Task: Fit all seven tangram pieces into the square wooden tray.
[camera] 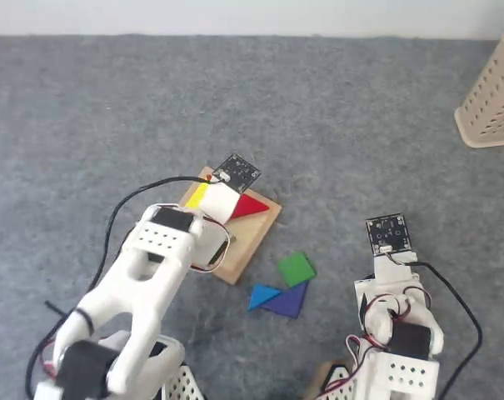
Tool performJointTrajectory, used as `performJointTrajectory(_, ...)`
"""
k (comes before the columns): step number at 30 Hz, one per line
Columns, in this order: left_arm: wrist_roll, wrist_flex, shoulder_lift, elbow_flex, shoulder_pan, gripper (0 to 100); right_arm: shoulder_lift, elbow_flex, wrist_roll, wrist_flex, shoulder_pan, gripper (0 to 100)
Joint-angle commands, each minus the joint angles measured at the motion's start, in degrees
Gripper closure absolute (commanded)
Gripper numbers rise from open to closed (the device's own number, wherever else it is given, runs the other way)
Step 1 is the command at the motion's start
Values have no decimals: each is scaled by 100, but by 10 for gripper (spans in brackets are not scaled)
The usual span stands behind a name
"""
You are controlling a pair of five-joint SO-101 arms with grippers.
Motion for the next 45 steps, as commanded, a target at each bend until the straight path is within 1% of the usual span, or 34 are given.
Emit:
performJointTrajectory(1, -62, -281, 501, -365, -141, 988, -84, 35, 62, -75, 66, 992)
performJointTrajectory(6, -88, -396, 932, -796, -730, 988, -84, 35, 62, -75, 66, 992)
performJointTrajectory(9, -88, -396, 923, -875, -844, 988, -84, 35, 62, -75, 66, 992)
performJointTrajectory(19, -44, -475, -26, -505, -730, 988, -84, 35, 62, -75, 66, 992)
performJointTrajectory(23, -35, -932, -114, -154, -360, 988, -84, 35, 62, -75, 66, 992)
performJointTrajectory(26, -26, -1046, -88, -57, -105, 987, -84, 35, 62, -75, 66, 992)
performJointTrajectory(36, 1073, -1046, -97, -66, 44, 985, -84, 35, 62, -75, 66, 992)
performJointTrajectory(45, 1169, -1046, -88, -31, 18, 985, -84, 35, 62, -75, 66, 992)
